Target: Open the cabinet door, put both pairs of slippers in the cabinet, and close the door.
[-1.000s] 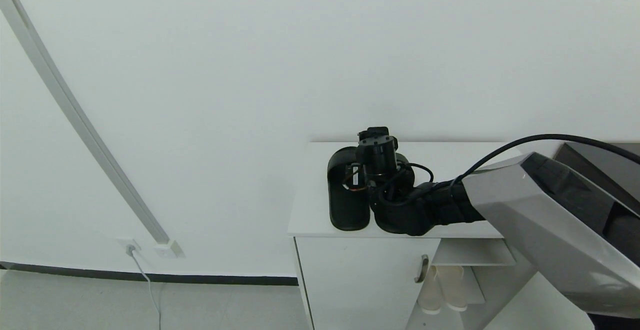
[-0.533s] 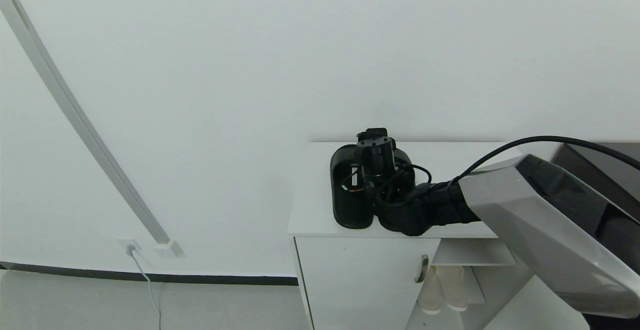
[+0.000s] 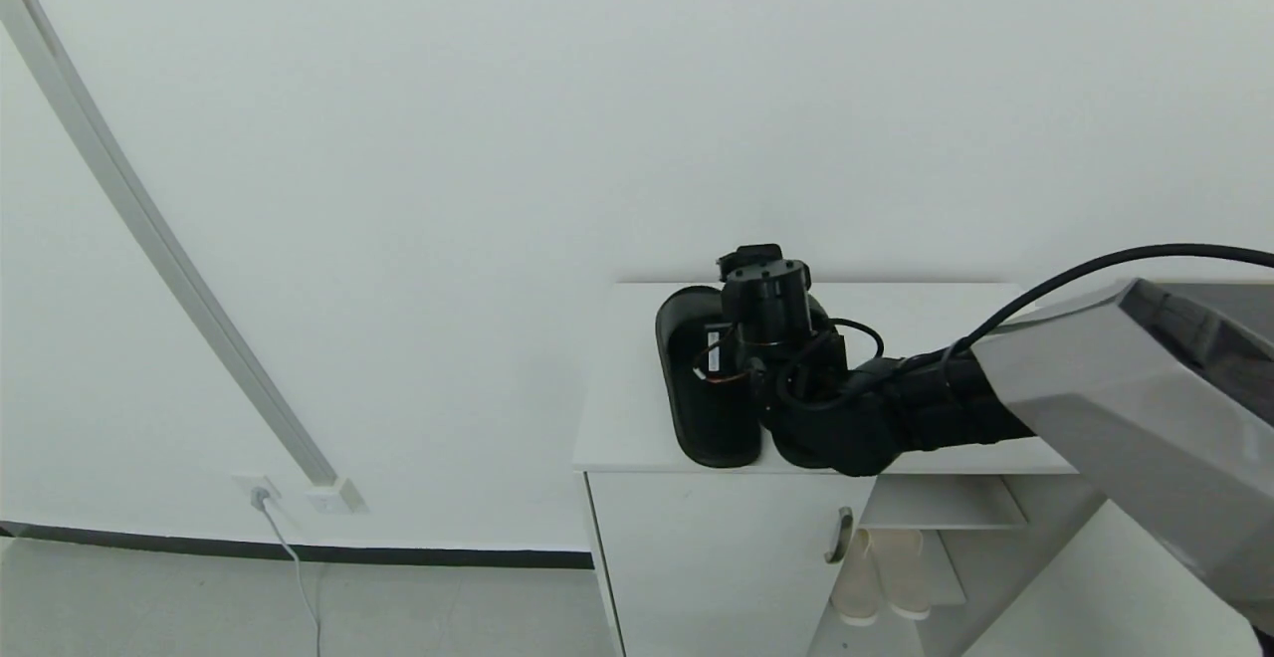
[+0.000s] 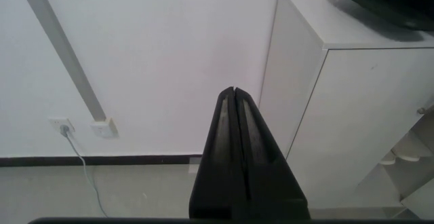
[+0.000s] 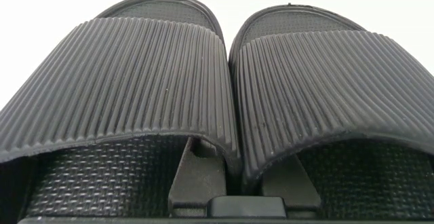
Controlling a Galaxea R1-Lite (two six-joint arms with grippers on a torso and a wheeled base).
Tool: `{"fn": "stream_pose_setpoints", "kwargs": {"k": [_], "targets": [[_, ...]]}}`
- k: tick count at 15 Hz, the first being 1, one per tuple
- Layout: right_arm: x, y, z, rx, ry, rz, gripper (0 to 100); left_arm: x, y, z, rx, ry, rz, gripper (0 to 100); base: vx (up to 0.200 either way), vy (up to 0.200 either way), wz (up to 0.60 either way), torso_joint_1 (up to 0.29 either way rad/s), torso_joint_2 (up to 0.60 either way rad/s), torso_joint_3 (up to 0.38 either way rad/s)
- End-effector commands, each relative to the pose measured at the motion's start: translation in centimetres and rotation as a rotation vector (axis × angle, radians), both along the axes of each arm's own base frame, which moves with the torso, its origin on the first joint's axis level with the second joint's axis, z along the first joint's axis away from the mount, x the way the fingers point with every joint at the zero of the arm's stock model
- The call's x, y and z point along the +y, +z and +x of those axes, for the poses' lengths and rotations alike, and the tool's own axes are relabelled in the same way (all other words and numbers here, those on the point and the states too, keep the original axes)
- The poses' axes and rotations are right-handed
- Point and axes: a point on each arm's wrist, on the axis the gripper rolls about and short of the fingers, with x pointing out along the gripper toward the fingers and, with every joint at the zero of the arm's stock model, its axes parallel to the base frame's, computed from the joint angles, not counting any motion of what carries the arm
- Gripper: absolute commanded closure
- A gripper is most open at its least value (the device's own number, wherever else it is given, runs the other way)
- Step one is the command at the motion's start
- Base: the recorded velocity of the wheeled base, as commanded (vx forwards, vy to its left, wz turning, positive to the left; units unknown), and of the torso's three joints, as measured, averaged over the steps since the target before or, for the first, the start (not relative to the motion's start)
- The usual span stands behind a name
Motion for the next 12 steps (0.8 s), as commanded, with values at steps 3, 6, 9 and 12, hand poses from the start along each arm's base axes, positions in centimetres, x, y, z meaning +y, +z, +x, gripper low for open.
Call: {"fn": "stream_pose_setpoints", "kwargs": {"k": [3,6,9,12], "targets": [[-3.7,4.4,-6.5,-0.001,0.172,0.037,100,0.0,0.0,0.0,0.001,0.000,0.000,100,0.000,0.000,0.00,0.000,0.00,0.000],[-5.3,3.8,-9.4,0.055,0.320,0.036,100,0.0,0.0,0.0,0.003,-0.002,0.000,100,0.000,0.000,0.00,0.000,0.00,0.000],[-6.1,3.4,-11.5,0.075,0.426,0.048,100,0.0,0.0,0.0,0.001,-0.002,0.000,100,0.000,0.000,0.00,0.000,0.00,0.000],[-5.9,2.8,-12.2,0.082,0.474,0.052,100,0.0,0.0,0.0,0.001,-0.002,0.000,100,0.000,0.000,0.00,0.000,0.00,0.000]]}}
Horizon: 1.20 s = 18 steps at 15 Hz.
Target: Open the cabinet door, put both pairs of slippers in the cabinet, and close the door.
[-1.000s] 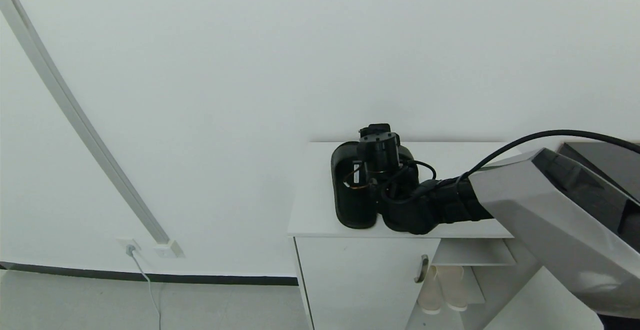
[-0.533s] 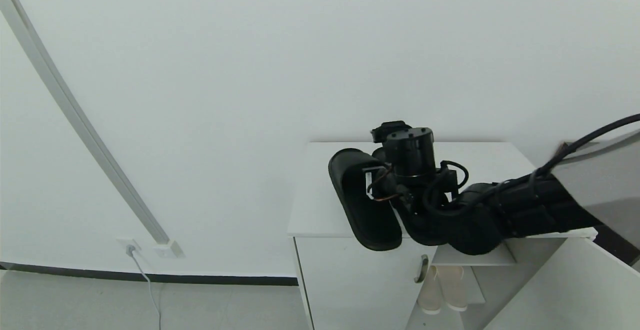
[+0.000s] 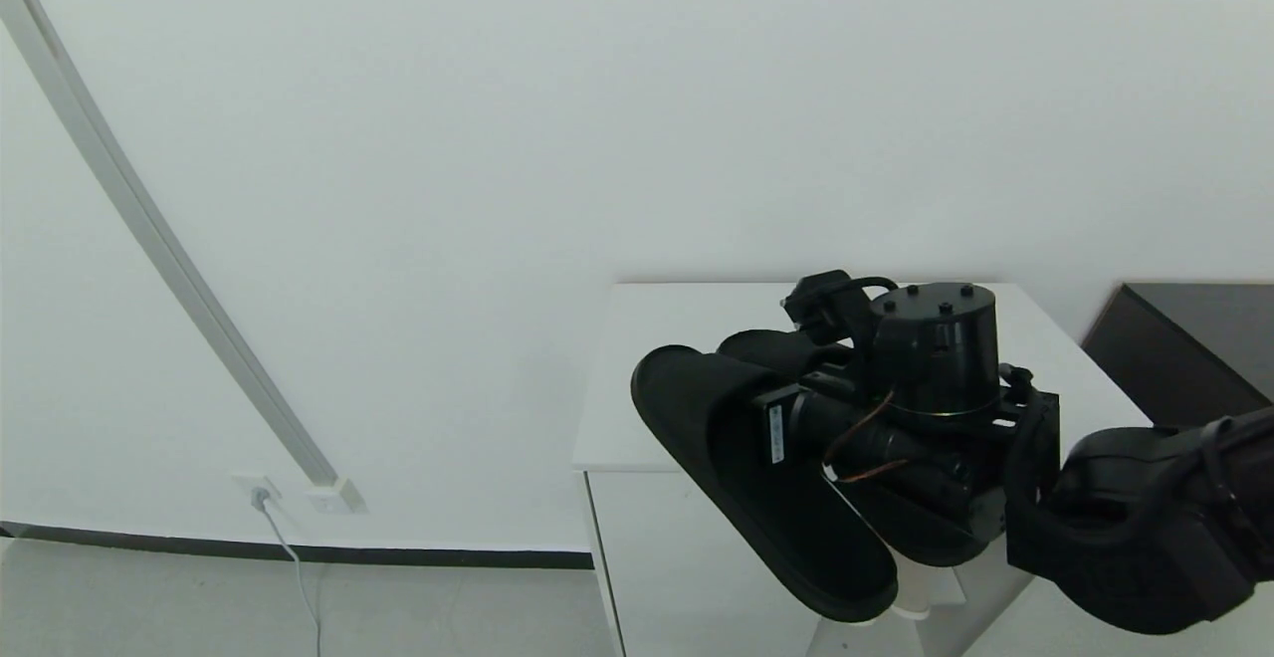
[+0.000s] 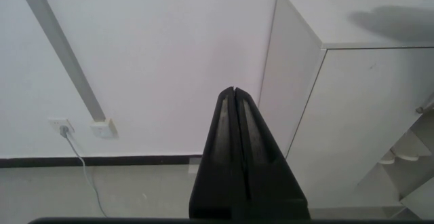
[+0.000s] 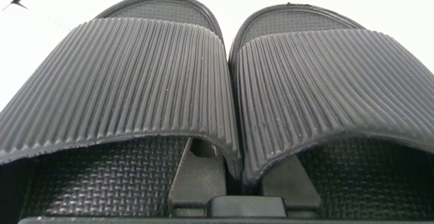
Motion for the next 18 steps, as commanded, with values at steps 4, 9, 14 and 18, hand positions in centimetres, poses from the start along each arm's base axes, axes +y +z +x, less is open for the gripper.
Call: {"fn": "stream_pose_setpoints", "kwargs": {"k": [4,9,14,18], "targets": [[0.3,0.2,-0.9,-0.001,0.026,0.001,100,0.0,0.0,0.0,0.001,0.000,0.001,100,0.000,0.000,0.00,0.000,0.00,0.000],[0.3,-0.1,-1.5,0.006,0.039,-0.010,100,0.0,0.0,0.0,0.001,0.000,0.001,100,-0.040,0.000,0.00,0.000,0.00,0.000],[0.3,-0.3,-1.7,0.008,0.039,-0.014,100,0.0,0.0,0.0,0.001,-0.002,-0.001,100,-0.200,0.000,0.00,0.003,0.00,0.000],[0.4,-0.3,-1.7,0.009,0.039,-0.015,100,0.0,0.0,0.0,0.001,0.000,-0.001,100,-0.150,0.000,0.00,-0.003,0.00,0.005]]}}
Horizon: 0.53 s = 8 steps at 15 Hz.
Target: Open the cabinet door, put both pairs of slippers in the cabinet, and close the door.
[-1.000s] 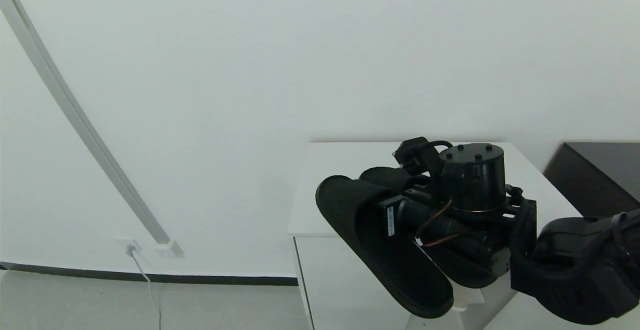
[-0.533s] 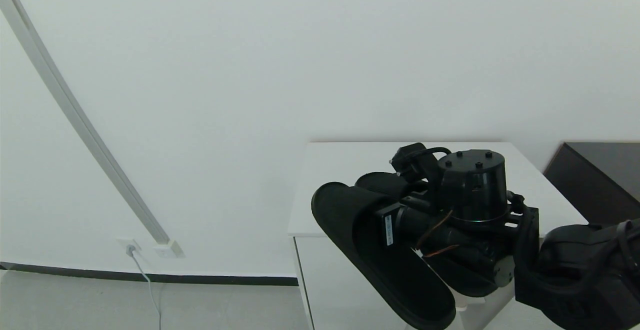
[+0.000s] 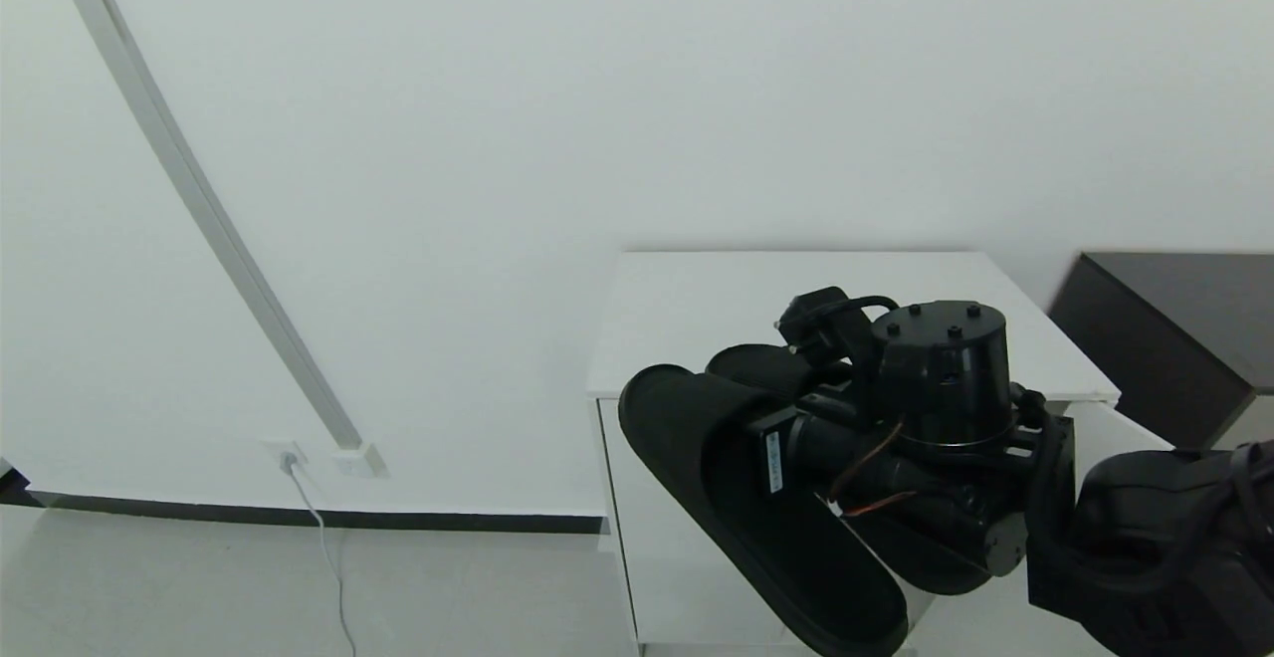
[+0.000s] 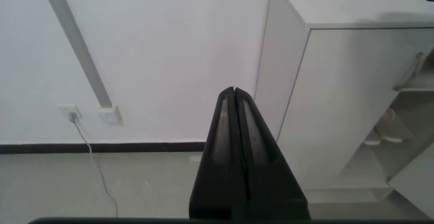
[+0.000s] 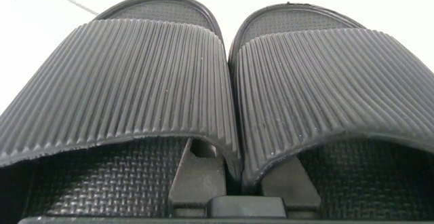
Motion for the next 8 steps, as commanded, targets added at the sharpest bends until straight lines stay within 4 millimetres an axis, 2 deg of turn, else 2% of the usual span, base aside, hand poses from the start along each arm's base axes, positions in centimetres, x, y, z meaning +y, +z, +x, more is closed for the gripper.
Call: {"fn": "stream_pose_setpoints", "kwargs": {"k": [1,8], "targets": [[0.06,-0.10,0.03,0.003,0.000,-0.001,100,0.00,-0.01,0.01,0.002,0.000,0.001,100,0.000,0.000,0.00,0.000,0.00,0.000],[0.03,-0.26,0.01,0.005,-0.001,-0.006,100,0.01,-0.01,0.01,0.002,0.002,0.000,100,0.000,0.000,0.00,0.000,0.00,0.000]]}}
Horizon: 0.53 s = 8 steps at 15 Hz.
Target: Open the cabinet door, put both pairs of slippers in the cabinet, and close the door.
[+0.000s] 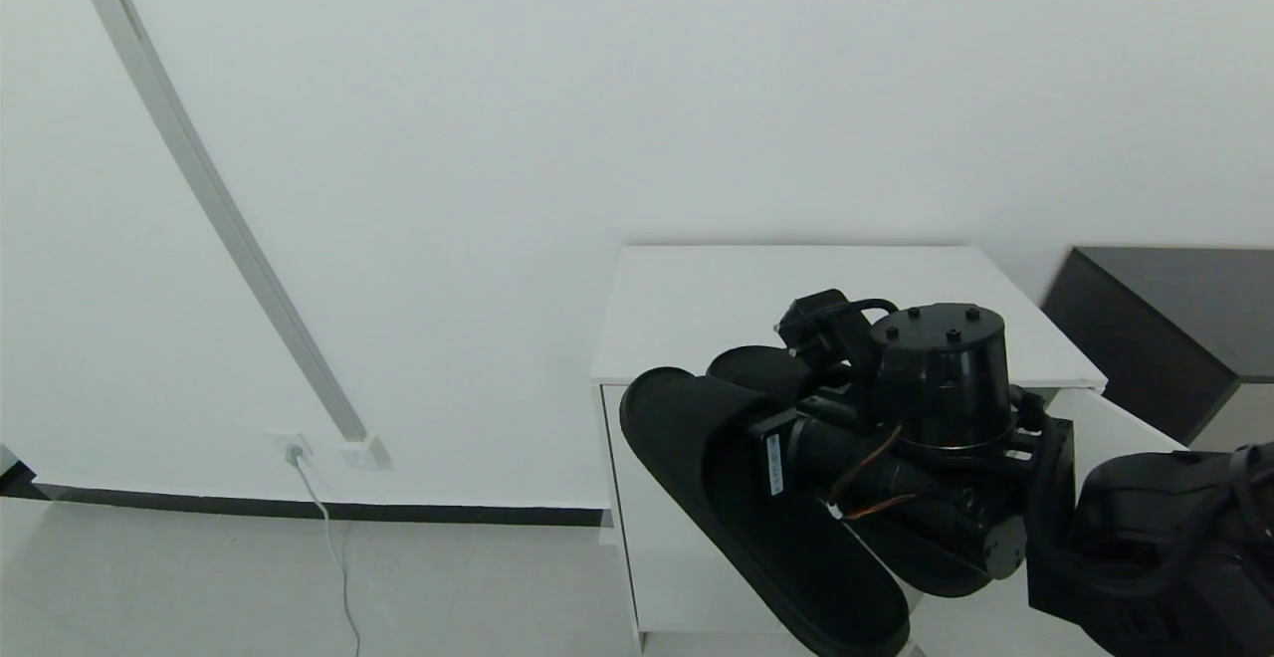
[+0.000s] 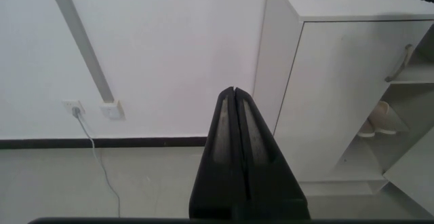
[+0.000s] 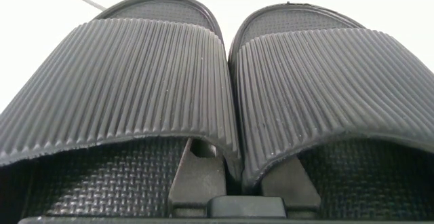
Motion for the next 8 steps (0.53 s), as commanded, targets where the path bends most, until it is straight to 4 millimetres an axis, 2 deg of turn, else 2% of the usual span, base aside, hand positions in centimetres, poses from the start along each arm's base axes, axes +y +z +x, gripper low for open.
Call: {"fn": "stream_pose_setpoints", "kwargs": {"k": [1,8], "targets": [[0.05,-0.17,0.02,0.004,-0.001,-0.003,100,0.00,0.00,0.01,0.001,0.001,0.000,100,0.000,0.000,0.00,0.000,0.00,0.000],[-0.25,-0.67,-0.19,-0.035,0.009,0.004,100,0.01,0.00,0.01,0.001,0.005,0.000,100,0.000,0.000,0.00,0.000,0.00,0.000]]}}
